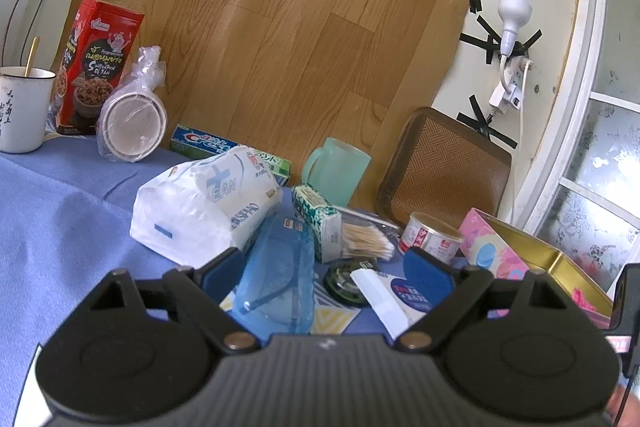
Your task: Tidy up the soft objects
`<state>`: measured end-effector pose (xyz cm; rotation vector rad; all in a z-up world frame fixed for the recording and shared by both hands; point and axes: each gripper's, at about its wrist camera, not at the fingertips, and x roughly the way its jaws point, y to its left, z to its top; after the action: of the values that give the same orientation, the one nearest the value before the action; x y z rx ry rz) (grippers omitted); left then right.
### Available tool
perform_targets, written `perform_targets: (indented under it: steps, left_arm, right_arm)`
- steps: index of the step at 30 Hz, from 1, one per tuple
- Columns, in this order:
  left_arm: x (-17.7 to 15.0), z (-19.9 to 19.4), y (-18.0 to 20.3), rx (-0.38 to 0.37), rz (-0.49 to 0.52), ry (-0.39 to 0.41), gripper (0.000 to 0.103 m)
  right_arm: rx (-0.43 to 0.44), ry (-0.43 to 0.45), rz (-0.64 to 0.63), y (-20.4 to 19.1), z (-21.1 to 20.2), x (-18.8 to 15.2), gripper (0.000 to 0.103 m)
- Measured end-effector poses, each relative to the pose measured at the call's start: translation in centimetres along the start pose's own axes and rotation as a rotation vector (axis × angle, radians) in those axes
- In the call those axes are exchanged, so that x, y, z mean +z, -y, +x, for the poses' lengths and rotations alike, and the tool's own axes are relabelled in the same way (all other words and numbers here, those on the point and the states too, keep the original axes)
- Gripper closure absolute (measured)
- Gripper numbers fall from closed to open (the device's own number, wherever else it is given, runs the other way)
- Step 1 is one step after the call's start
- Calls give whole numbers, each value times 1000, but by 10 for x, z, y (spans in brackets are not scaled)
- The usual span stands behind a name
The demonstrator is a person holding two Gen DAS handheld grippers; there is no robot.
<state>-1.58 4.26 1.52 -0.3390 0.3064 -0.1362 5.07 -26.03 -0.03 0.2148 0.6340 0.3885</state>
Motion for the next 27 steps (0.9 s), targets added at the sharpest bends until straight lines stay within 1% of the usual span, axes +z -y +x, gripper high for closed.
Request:
perform_targets:
  steps: [5,7,8,10,11,12,13,15,16,18,19,21,22,24,25,27]
  left_arm:
    - [0,0,0,1,-2,1,12]
    - [0,0,0,1,-1,1,12]
    - [0,0,-1,0,-2,1,12]
    - [0,0,-1,0,-1,1,12]
    - [0,0,-1,-1,-2,1,12]
    - [0,0,-1,0,-2,1,12]
    - [0,0,-1,-1,-3,1,12]
    - [0,0,-1,-2,-4,0,12]
    - [0,0,-1,-2,-4,0,12]
    - [0,0,-1,-4,-7,0,12]
    - [0,0,-1,-4,-8,1,12]
    - [0,-1,0,-5,-10,2,12]
    - [0,-1,-1,-6,-10,2,11]
    - [0,-1,-1,-7,-12,3,10]
    - [0,-1,-1,-8,-12,3,10]
    - [-1,-1,-1,-8,-13,3,10]
  right_arm:
    - [-1,0,0,0,0,0,89]
    - [0,0,-1,0,0,0,87]
    - [2,1,-1,0,0,0,84]
    - [1,8,-6,-1,0,0,77]
    - [0,13,-9,-1,-1,0,69]
    - [-3,21,-14,-1,-2,0,59]
    - [-7,31,-18,-2,-4,0,53]
    - [-20,54,-32,-4,-7,0,39]
    - [-24,59,-38,-5,-7,1,36]
    - [-31,69,-57,-6,-6,3,26]
    - [-34,71,-66,-7,-5,5,24]
    - [-25,65,-77,-9,-2,9,12]
    - [-15,55,-83,-10,0,12,11]
    - [15,13,-103,-12,9,16,6]
    - [22,-12,-120,-15,14,18,6]
    - [17,-65,-164,-21,28,21,5]
